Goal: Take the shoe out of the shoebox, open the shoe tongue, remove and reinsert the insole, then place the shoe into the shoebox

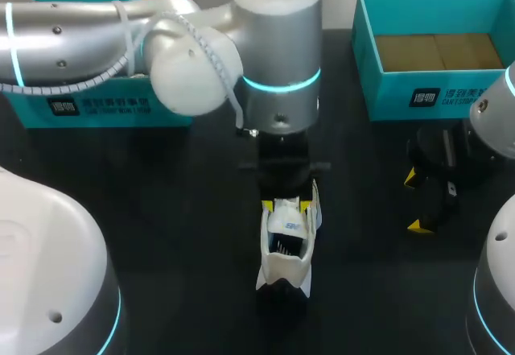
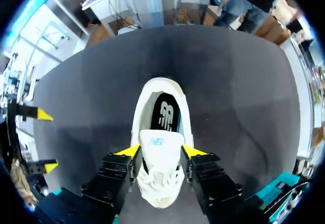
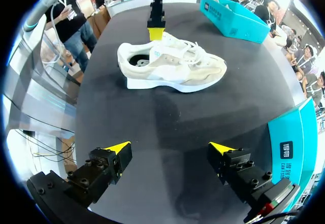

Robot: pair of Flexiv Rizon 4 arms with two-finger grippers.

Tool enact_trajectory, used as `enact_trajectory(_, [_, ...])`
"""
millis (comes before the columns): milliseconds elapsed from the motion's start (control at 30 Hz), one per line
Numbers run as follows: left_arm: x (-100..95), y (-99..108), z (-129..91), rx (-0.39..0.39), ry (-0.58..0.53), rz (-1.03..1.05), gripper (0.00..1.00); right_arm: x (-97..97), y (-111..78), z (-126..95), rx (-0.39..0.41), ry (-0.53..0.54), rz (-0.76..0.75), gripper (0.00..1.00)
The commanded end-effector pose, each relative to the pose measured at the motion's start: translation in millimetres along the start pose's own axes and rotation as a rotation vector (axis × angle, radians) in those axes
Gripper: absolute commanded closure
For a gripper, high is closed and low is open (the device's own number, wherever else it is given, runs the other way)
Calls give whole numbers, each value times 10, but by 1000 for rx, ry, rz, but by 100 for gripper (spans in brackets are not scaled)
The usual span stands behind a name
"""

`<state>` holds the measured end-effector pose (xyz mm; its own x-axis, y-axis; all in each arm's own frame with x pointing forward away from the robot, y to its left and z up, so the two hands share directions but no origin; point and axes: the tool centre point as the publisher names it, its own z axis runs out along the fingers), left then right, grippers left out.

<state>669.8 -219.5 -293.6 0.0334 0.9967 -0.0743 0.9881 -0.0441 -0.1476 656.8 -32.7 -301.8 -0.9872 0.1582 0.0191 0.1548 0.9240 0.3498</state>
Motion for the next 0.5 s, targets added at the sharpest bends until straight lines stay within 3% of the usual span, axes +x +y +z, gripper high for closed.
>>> enact_trajectory(33, [129,-35,-237,42,-63,-195,0,10,1,12,3,-3,1,0])
enact_trajectory(133, [188,-232,-408,156,-37,-143,0,10,1,12,3,-3,1,0])
enact_trajectory(500, [188,-232,-408,156,-37,-143,0,10,1,12,3,-3,1,0])
